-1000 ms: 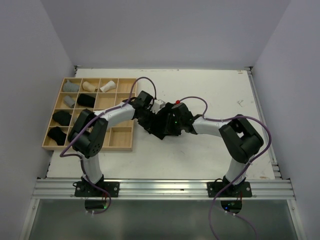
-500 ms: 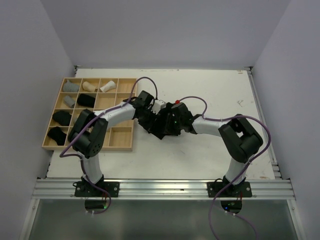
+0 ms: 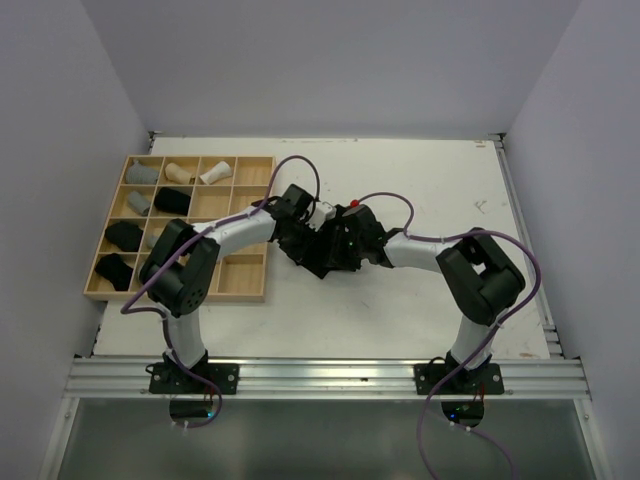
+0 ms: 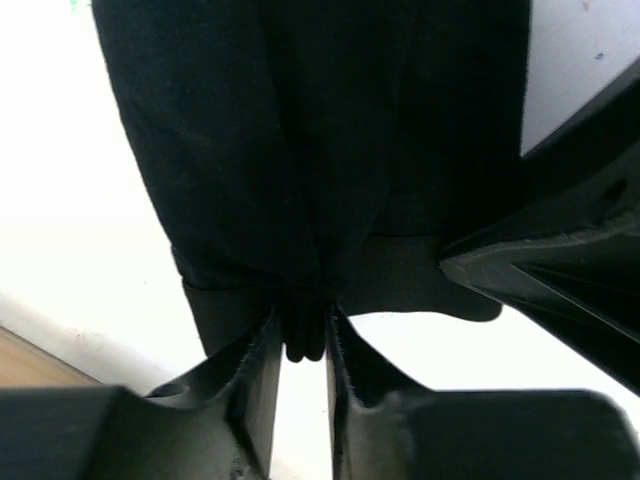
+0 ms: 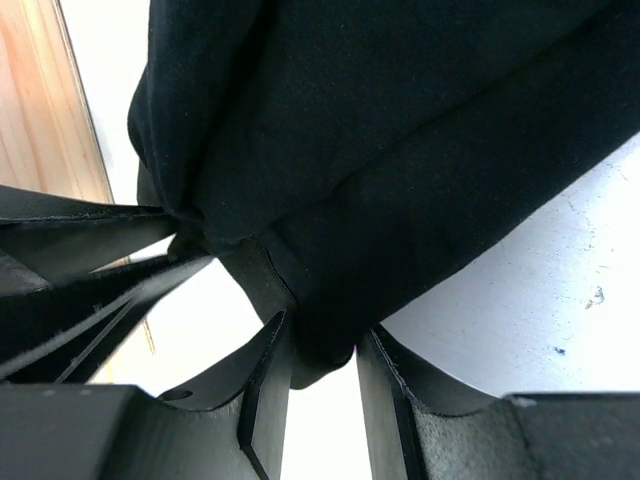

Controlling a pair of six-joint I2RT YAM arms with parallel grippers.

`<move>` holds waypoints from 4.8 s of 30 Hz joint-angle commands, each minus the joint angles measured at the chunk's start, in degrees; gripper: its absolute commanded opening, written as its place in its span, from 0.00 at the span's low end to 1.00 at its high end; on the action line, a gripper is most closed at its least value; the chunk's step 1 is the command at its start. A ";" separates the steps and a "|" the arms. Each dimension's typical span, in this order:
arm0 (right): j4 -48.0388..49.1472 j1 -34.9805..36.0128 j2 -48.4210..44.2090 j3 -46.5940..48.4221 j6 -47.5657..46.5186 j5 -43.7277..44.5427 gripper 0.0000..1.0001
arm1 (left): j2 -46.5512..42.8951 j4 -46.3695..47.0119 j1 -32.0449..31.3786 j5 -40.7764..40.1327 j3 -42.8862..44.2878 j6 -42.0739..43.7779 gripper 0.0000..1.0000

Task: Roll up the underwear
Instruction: Fold the underwear

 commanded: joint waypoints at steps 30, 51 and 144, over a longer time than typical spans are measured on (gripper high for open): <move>-2.81 0.03 2.69 -0.88 -0.48 1.14 0.32 | -4.68 -9.68 -0.19 13.94 7.74 2.38 0.00; -3.33 0.12 -0.29 -3.70 -0.04 1.14 0.32 | 7.45 5.44 0.16 26.87 1.15 -9.93 0.00; -12.47 -1.28 -0.99 4.13 -3.37 4.65 0.20 | 10.79 3.33 3.50 24.95 1.59 -14.15 0.00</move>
